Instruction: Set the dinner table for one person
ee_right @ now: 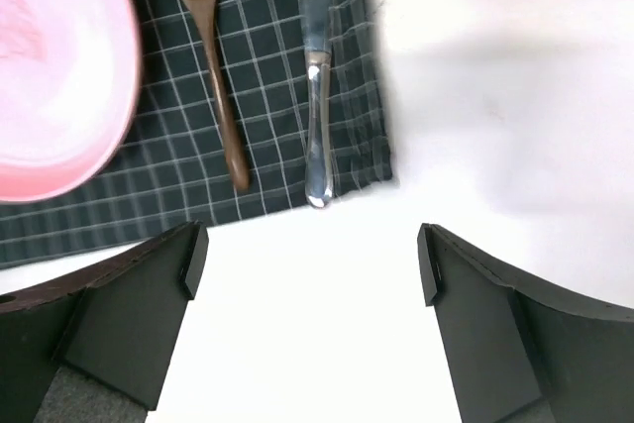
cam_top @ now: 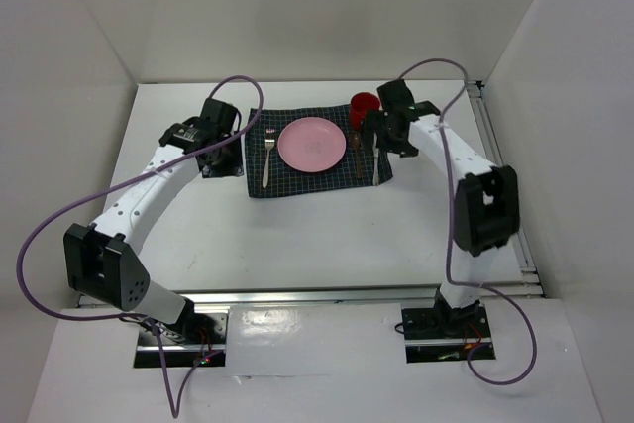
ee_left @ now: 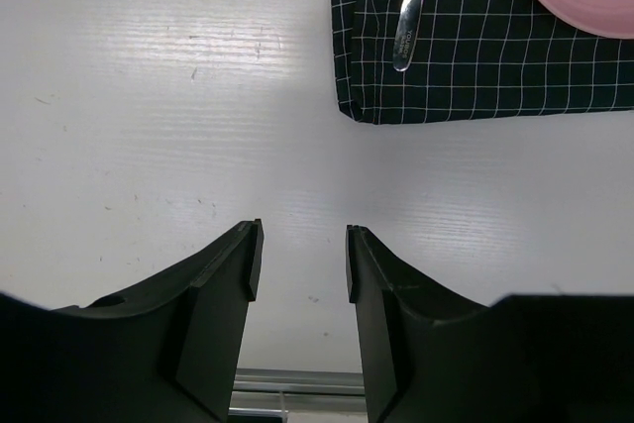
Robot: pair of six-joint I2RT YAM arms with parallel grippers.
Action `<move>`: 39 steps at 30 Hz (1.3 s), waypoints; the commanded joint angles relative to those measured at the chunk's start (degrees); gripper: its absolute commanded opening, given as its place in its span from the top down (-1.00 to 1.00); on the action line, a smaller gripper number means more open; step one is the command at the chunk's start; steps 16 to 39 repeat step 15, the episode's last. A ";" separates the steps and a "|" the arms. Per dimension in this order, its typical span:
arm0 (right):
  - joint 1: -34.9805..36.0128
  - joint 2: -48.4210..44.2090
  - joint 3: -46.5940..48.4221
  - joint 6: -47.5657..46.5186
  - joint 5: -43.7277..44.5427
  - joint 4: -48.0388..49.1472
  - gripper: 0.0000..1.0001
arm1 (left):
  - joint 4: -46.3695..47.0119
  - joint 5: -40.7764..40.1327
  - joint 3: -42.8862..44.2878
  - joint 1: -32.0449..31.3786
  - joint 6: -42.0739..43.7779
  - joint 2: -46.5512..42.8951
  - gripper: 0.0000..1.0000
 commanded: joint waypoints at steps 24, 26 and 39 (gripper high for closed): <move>-7.94 -45.60 -28.63 10.97 8.48 -1.40 -0.94 | 1.84 3.18 3.26 0.29 -0.50 -5.54 -0.12; -7.94 -45.60 -28.63 10.97 8.48 -1.40 -0.94 | 1.84 3.18 3.26 0.29 -0.50 -5.54 -0.12; -7.94 -45.60 -28.63 10.97 8.48 -1.40 -0.94 | 1.84 3.18 3.26 0.29 -0.50 -5.54 -0.12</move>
